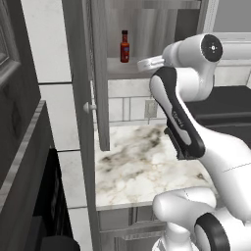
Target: Take 2 condiments from the cabinet and move them on the counter near the stove.Make sure the condiments are lined up with each other, next to each other.
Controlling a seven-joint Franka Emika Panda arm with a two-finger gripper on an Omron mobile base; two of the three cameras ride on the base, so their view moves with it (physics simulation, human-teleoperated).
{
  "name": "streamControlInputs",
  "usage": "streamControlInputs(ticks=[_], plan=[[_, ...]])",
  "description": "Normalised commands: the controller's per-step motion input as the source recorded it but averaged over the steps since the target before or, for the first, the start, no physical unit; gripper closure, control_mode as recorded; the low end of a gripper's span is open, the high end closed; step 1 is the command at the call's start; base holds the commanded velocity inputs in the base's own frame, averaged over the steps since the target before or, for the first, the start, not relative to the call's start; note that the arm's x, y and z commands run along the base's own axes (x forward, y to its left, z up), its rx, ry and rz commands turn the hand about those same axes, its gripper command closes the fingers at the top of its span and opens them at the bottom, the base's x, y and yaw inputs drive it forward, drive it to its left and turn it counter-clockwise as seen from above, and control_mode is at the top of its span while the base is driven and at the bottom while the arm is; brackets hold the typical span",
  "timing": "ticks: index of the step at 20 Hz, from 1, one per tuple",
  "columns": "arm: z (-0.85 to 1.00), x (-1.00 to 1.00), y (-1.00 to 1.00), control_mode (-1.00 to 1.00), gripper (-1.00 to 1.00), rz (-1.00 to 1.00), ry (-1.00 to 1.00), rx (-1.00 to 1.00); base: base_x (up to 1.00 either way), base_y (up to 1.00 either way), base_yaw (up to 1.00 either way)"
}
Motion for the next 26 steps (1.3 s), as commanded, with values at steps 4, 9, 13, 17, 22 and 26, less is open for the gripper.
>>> streamControlInputs(ticks=[4,9,13,17,22,26], plan=[[0.0,0.3,0.0,-1.0,-1.0,0.0,0.03,0.03,0.0,0.0,0.0],[0.0,0.35,0.0,-1.0,-1.0,0.0,0.02,0.03,0.0,0.0,0.0],[0.0,0.36,0.0,-1.0,-1.0,0.0,0.01,0.02,0.0,0.0,0.0],[0.0,0.36,0.0,-1.0,-1.0,0.0,0.01,0.01,0.0,0.0,0.0],[0.0,0.36,0.0,-1.0,-1.0,0.0,0.04,0.0,0.0,0.0,0.0],[0.0,0.37,0.0,-1.0,-1.0,0.0,0.04,0.0,0.0,0.0,0.0]])
